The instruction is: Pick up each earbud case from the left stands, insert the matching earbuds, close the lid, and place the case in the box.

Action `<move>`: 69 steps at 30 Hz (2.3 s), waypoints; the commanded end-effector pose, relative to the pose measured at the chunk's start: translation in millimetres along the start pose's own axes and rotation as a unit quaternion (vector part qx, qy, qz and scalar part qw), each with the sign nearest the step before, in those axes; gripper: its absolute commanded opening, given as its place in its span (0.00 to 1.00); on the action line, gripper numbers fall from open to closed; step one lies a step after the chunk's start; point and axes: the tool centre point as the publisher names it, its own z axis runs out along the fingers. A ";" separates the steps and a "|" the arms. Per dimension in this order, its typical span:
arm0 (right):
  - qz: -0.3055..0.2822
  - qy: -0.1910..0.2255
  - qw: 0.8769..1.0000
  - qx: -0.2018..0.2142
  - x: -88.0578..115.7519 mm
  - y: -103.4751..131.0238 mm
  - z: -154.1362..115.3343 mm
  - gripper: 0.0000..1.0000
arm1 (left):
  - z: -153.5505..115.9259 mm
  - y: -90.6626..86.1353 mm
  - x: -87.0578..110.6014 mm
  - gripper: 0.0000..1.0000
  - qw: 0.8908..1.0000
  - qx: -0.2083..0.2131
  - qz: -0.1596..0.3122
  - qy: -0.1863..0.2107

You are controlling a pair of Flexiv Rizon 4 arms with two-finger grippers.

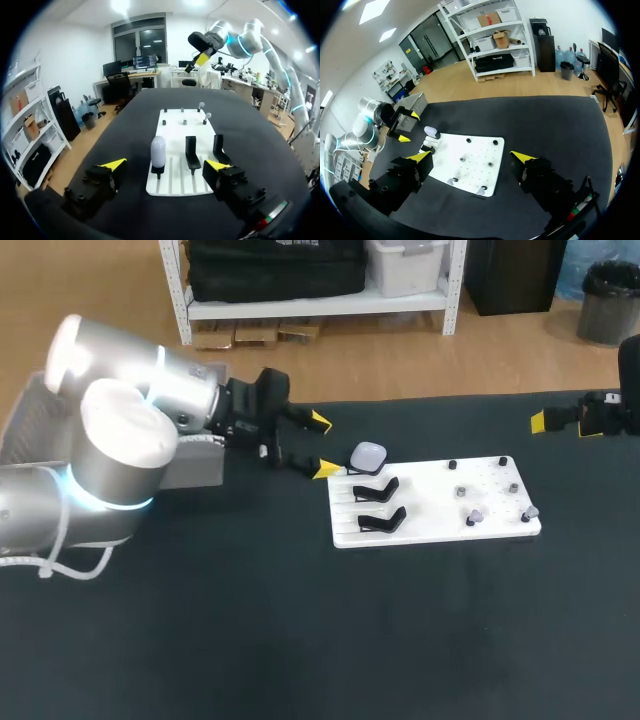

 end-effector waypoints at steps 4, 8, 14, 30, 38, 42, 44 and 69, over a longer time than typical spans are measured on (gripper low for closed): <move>0.000 0.000 1.000 0.000 0.0 0.0 0.0 1.00 | 22.9 4.7 -1.4 1.00 1.000 0.006 -0.009 -0.001; 0.000 0.000 1.000 0.000 0.0 0.0 0.0 1.00 | 29.9 6.2 -2.0 1.00 1.000 0.003 -0.023 -0.001; 0.000 0.000 1.000 0.000 0.0 0.0 0.0 1.00 | 39.2 8.6 -3.2 1.00 0.999 0.000 -0.033 -0.001; 0.000 0.000 1.000 0.000 0.0 0.0 0.0 1.00 | 57.4 10.0 0.3 0.80 0.999 0.007 -0.049 -0.009; 0.000 0.000 1.000 0.000 0.0 0.0 0.0 1.00 | 63.3 9.9 2.0 0.75 0.999 0.013 -0.047 -0.015; 0.000 0.000 1.000 0.000 0.0 0.0 0.0 1.00 | 65.8 9.5 4.4 0.71 0.999 0.016 -0.045 -0.016; 0.000 0.000 1.000 0.000 0.0 0.0 0.0 1.00 | 66.7 9.3 5.4 0.70 0.999 0.017 -0.046 -0.018; 0.000 0.000 1.000 0.000 0.0 0.0 0.0 1.00 | 68.5 7.9 9.4 0.30 0.998 0.025 -0.050 -0.025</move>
